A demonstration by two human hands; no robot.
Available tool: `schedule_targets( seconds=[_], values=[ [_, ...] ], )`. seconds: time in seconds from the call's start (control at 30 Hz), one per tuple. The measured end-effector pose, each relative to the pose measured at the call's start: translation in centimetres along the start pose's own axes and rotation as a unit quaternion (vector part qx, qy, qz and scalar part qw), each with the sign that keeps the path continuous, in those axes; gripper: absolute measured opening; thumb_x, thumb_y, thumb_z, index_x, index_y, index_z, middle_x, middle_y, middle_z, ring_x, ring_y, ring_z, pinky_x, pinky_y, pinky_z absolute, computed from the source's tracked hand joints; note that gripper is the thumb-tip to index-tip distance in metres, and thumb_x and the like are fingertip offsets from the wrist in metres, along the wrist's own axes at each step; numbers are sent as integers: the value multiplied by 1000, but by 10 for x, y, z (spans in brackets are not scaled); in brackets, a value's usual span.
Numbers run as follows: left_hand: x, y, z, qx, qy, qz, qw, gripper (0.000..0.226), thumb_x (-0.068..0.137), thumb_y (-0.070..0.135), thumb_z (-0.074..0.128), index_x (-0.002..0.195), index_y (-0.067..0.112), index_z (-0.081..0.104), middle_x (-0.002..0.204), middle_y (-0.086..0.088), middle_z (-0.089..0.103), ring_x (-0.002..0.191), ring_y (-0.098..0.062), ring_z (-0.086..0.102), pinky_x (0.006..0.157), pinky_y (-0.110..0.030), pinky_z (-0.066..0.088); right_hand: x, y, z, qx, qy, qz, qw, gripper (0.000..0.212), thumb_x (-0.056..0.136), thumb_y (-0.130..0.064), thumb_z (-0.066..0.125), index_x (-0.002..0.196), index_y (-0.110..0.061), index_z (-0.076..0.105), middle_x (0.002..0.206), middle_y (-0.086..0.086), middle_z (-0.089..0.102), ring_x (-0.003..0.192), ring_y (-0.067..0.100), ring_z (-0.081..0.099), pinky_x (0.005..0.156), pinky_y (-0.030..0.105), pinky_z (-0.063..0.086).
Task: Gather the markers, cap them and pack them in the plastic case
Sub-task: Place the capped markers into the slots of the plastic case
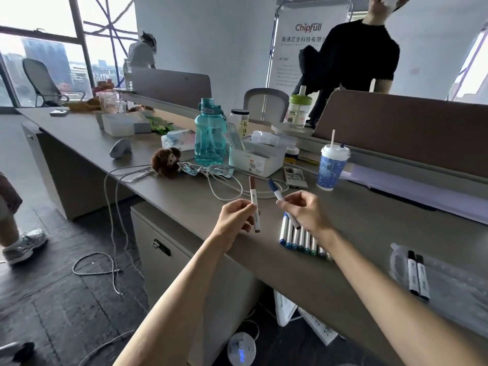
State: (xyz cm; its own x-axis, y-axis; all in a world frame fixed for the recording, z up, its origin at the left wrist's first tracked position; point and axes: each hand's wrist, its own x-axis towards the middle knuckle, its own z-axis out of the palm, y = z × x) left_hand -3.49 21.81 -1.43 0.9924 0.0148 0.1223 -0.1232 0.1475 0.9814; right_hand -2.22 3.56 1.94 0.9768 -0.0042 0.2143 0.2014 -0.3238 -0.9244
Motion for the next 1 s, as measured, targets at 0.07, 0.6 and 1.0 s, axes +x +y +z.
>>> schedule_targets(
  seconds=[0.07,0.6,1.0],
  values=[
    [-1,1,-1,-7,-9,-1,1000,13,91,9,59,80,8,65,77,-11,63,55,-15,50,47,-24,42,-9,-3,-14,13,4,-15,1000,20,80,-18,80,90,-11,65,85,3,68,78,16,63,71,32,54],
    [-48,7,206,58,-228,-29,971,14,96,16,54,86,9,60,68,-4,60,51,-13,59,39,-23,44,-101,39,-212,-41,190,-15,981,19,88,-30,70,87,-12,63,71,-5,64,57,1,55,56,17,45],
    [-37,-28,294,298,-256,62,917,22,83,36,71,64,25,68,49,17,52,52,-5,44,59,-27,37,-139,74,-285,70,196,87,974,23,102,-32,47,101,-18,66,71,-7,66,56,4,48,52,16,42]
  ],
)
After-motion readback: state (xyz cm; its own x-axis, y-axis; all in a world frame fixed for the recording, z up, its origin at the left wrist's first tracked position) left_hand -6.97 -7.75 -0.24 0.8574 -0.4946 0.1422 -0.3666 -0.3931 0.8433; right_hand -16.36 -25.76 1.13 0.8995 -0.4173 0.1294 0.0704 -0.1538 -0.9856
